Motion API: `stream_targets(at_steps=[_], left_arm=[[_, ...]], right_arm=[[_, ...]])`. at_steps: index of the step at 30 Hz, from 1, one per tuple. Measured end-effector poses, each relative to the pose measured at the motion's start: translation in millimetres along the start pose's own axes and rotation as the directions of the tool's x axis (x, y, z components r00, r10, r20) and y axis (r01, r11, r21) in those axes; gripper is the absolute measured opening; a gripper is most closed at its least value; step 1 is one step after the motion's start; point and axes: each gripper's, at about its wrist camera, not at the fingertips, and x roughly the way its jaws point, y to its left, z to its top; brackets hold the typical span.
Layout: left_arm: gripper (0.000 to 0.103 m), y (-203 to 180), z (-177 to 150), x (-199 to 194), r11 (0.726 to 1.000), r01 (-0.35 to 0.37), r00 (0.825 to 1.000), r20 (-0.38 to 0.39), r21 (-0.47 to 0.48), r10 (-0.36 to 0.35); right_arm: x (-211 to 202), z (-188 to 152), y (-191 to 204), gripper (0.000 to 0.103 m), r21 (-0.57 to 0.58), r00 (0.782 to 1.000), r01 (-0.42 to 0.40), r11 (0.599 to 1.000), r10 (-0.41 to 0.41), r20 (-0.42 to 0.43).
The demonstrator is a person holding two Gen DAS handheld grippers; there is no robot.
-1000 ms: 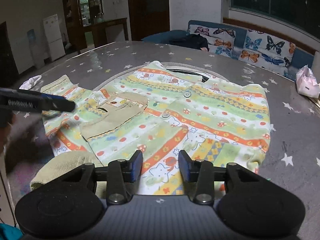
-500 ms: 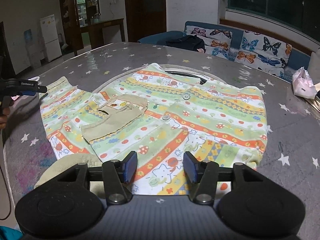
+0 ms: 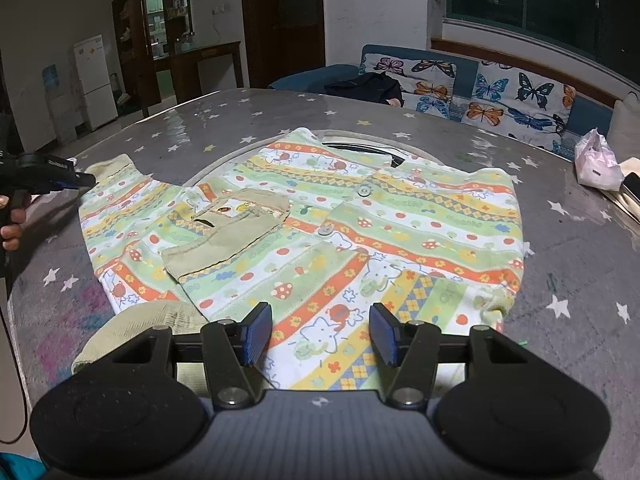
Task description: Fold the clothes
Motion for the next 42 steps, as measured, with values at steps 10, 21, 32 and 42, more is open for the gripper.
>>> stream_targets(at_steps=[10,21,32,42], left_arm=[[0.01,-98.2,8.5,-58.8,0.908,0.413,0.911,-0.021,0.072,-0.413],[0.01,-214.0,-26.1,-71.8,0.701,0.7,0.712,-0.209,0.133,-0.671],[0.027,-240.7,-75.9,-55.8,0.637,0.746,0.655,-0.388,0.195,-0.648],[0.027,-190.1,-61.1,-43.5,0.741,0.574,0.814,-0.34,0.348,-0.472]], right_arm=[[-14.0,-6.6,-9.2,0.055,0.038,0.999,0.0,0.999,-0.002,0.04],[-36.3,-16.8,-27.0,0.055,0.094,0.995,0.014,0.995,-0.023,0.094],[-45.9,-25.4,-45.9,0.055,0.146,0.993,0.042,0.988,-0.057,0.104],[-44.3,-12.2,-39.7,0.054,0.132,0.992,0.024,0.991,-0.04,0.121]])
